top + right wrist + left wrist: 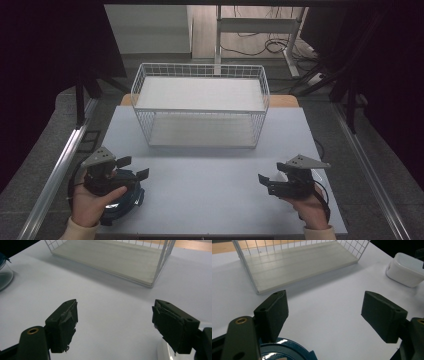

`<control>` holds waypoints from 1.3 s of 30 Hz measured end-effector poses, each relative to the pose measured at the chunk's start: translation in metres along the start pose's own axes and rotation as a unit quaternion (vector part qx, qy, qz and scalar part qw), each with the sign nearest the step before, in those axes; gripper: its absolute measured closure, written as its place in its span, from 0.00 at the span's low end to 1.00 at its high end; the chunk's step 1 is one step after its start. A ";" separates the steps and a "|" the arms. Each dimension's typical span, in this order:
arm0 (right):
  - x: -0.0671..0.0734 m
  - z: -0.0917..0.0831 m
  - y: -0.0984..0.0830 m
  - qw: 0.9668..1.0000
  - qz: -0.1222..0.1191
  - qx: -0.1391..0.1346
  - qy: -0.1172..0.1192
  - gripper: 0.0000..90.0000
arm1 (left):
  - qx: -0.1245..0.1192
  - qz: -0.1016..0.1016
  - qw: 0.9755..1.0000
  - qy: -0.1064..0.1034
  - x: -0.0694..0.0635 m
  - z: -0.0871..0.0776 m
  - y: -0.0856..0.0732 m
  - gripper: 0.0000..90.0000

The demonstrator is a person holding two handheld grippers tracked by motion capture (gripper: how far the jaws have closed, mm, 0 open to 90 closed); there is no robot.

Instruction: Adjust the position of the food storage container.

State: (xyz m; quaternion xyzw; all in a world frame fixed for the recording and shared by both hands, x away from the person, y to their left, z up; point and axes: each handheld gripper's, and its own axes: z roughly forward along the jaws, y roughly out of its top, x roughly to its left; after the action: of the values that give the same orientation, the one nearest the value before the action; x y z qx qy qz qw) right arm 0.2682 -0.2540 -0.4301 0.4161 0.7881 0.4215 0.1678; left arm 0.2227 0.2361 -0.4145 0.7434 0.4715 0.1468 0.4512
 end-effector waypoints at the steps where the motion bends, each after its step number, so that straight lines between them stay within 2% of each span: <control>1: 0.000 -0.001 0.000 1.000 0.001 -0.002 0.000 0.23 | 0.001 0.002 1.000 0.001 0.000 -0.002 0.001 0.23; 6: 0.003 -0.004 0.003 1.000 -0.004 -0.011 -0.001 0.23 | -0.001 0.003 1.000 0.009 0.004 -0.018 0.001 0.23; 10: 0.003 -0.003 0.003 1.000 0.000 -0.013 -0.003 0.23 | -0.002 -0.014 1.000 0.016 0.012 -0.030 -0.005 0.23; 13: 0.004 -0.001 0.003 1.000 0.001 -0.009 -0.003 0.23 | -0.004 -0.018 1.000 0.022 0.018 -0.039 -0.010 0.23; 17: 0.006 0.001 0.003 1.000 -0.002 -0.006 -0.004 0.23 | 0.011 -0.026 0.999 0.038 0.027 -0.048 -0.021 0.25; 21: 0.007 0.002 0.003 1.000 -0.002 -0.003 -0.006 0.23 | 0.030 -0.036 0.997 0.058 0.037 -0.062 -0.039 0.35; 22: 0.007 0.002 0.003 1.000 -0.002 -0.003 -0.006 0.23 | 0.030 -0.036 0.997 0.058 0.037 -0.062 -0.039 0.38; 23: 0.007 0.002 0.003 1.000 -0.002 -0.002 -0.006 0.23 | 0.033 -0.039 0.997 0.064 0.040 -0.065 -0.044 0.38; 24: 0.007 0.003 0.002 1.000 -0.002 0.001 -0.007 0.23 | 0.037 -0.043 0.996 0.072 0.044 -0.069 -0.049 0.47; 28: 0.007 0.003 0.003 1.000 -0.002 0.000 -0.007 0.23 | 0.044 -0.052 0.994 0.081 0.050 -0.074 -0.058 0.54; 30: 0.008 0.002 0.003 1.000 0.003 -0.001 0.004 0.23 | 0.054 -0.055 0.993 0.093 0.055 -0.081 -0.066 0.58; 31: 0.009 0.002 0.004 1.000 0.005 -0.003 0.008 0.23 | 0.054 -0.055 0.993 0.093 0.055 -0.081 -0.066 0.59; 33: 0.009 0.003 0.004 1.000 0.000 -0.001 0.005 0.23 | 0.065 -0.062 0.991 0.100 0.060 -0.086 -0.074 0.65; 34: 0.009 0.003 0.004 1.000 0.000 -0.001 0.005 0.23 | 0.065 -0.062 0.991 0.100 0.060 -0.086 -0.074 0.69; 35: 0.010 0.003 0.003 1.000 -0.001 0.000 0.005 0.23 | 0.074 -0.063 0.990 0.101 0.062 -0.087 -0.078 0.69; 36: 0.009 0.004 0.003 1.000 0.001 0.002 0.004 0.23 | 0.093 -0.063 0.988 0.104 0.064 -0.086 -0.084 0.76; 37: 0.009 0.004 0.003 1.000 0.002 0.002 0.003 0.23 | 0.101 -0.063 0.987 0.106 0.065 -0.086 -0.087 0.79; 38: 0.009 0.004 0.003 1.000 0.002 0.002 0.003 0.23 | 0.101 -0.063 0.987 0.106 0.065 -0.086 -0.087 0.82; 39: 0.009 0.004 0.003 1.000 0.002 0.001 0.002 0.23 | 0.108 -0.064 0.986 0.106 0.066 -0.087 -0.091 0.82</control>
State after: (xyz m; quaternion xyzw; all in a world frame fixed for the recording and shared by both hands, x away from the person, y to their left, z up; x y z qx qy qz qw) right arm 0.2668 -0.2444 -0.4293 0.4170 0.7880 0.4219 0.1647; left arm 0.1487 0.3511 -0.4538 0.7361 0.5764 0.1441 0.3242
